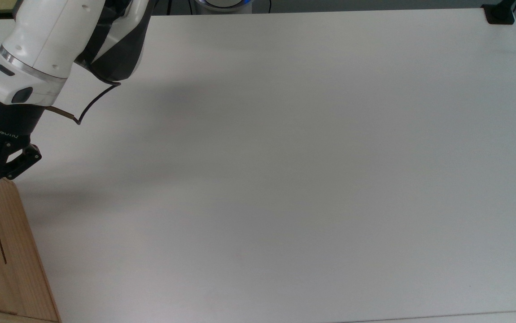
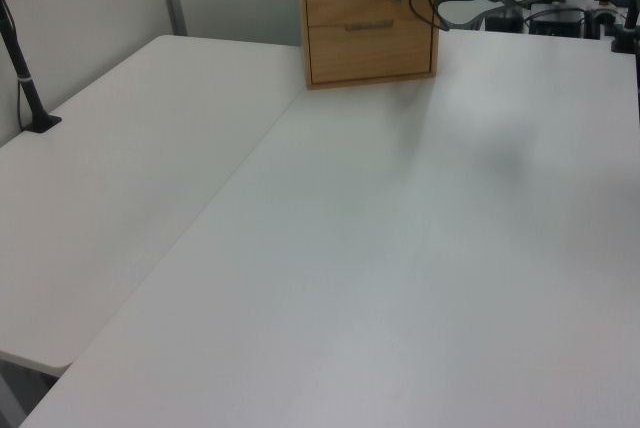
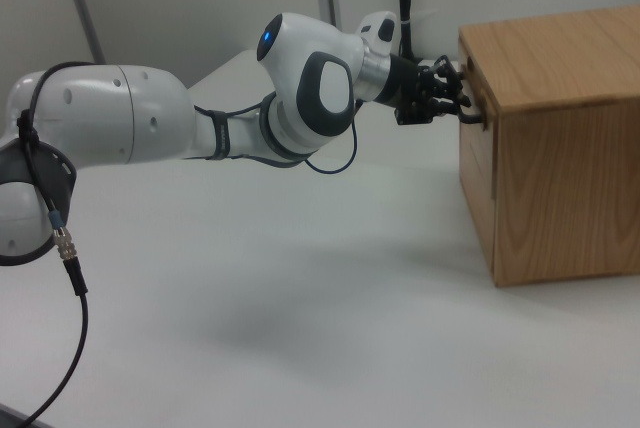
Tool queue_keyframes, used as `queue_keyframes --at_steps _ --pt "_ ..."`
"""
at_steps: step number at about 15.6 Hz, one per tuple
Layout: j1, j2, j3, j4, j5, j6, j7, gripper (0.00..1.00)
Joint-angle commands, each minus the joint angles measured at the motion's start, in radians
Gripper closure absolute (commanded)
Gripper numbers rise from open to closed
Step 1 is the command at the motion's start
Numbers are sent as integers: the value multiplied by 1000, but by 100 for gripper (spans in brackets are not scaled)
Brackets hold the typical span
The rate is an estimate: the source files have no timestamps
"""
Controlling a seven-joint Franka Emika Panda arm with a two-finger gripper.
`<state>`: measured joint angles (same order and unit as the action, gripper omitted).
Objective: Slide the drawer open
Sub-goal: 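Pull the handle away from the cabinet, sliding the drawer out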
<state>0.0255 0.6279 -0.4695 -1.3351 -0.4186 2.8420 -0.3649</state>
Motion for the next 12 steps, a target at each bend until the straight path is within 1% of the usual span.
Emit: queue_keyframes --at_steps 1,3,5,6,9,12 --pt "71 -183 2 -200 -12 4 52 100" --pt "94 -252 3 -277 -14 4 52 100" --pt "123 -318 12 -364 -16 2 52 100" --pt "135 -342 23 -393 -14 0 53 100" --pt "177 -398 40 -432 -14 -80 61 100" --pt "230 -450 43 -455 -9 -165 83 100"
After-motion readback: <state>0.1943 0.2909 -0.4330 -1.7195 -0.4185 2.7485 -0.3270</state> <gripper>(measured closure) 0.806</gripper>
